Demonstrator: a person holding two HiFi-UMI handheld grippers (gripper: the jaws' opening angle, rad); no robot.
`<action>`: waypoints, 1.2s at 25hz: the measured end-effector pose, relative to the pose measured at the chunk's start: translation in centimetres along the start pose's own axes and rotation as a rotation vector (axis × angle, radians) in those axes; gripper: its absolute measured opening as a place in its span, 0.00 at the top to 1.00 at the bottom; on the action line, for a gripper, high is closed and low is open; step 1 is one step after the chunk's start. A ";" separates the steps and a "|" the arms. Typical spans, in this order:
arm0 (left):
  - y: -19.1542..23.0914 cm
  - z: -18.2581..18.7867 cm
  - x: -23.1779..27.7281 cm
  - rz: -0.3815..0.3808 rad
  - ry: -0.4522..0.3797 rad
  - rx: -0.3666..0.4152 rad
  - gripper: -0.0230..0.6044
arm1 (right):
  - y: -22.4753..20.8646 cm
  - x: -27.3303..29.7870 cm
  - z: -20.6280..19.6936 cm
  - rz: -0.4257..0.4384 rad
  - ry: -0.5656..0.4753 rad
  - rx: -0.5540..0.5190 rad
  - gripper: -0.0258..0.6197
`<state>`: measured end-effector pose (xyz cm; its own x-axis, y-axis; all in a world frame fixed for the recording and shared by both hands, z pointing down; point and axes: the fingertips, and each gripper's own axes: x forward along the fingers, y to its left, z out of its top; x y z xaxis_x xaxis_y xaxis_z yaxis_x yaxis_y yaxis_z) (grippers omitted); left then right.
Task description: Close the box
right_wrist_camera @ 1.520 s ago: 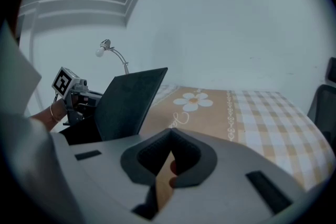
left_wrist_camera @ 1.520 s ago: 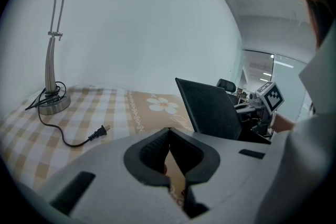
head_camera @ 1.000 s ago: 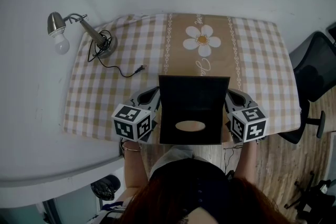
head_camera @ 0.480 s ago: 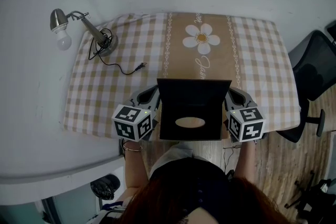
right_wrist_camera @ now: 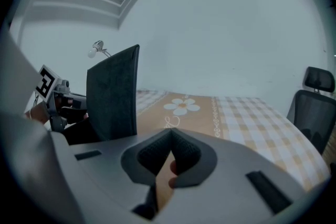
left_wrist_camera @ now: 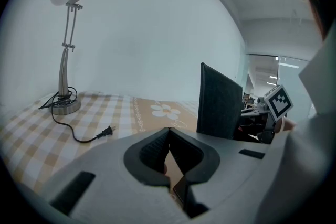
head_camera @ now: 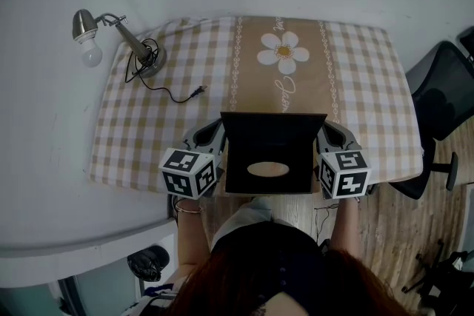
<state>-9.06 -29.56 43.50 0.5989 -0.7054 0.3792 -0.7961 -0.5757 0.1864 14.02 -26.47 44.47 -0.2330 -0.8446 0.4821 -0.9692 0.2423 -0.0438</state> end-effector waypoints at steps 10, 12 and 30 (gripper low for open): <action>0.0 -0.1 -0.4 0.022 -0.022 0.007 0.92 | 0.0 -0.4 0.0 -0.046 -0.016 0.010 0.93; 0.0 -0.2 -0.5 0.023 -0.021 0.011 0.92 | 0.0 -0.4 0.0 -0.051 -0.017 0.008 0.93; -0.4 -1.2 -1.6 0.067 -0.025 0.026 0.92 | -0.1 -1.3 -0.3 -0.118 -0.032 0.034 0.93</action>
<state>-9.78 -27.75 43.92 0.5468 -0.7523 0.3674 -0.8320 -0.5374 0.1378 14.44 -25.25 44.11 -0.1187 -0.8815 0.4571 -0.9921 0.1239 -0.0186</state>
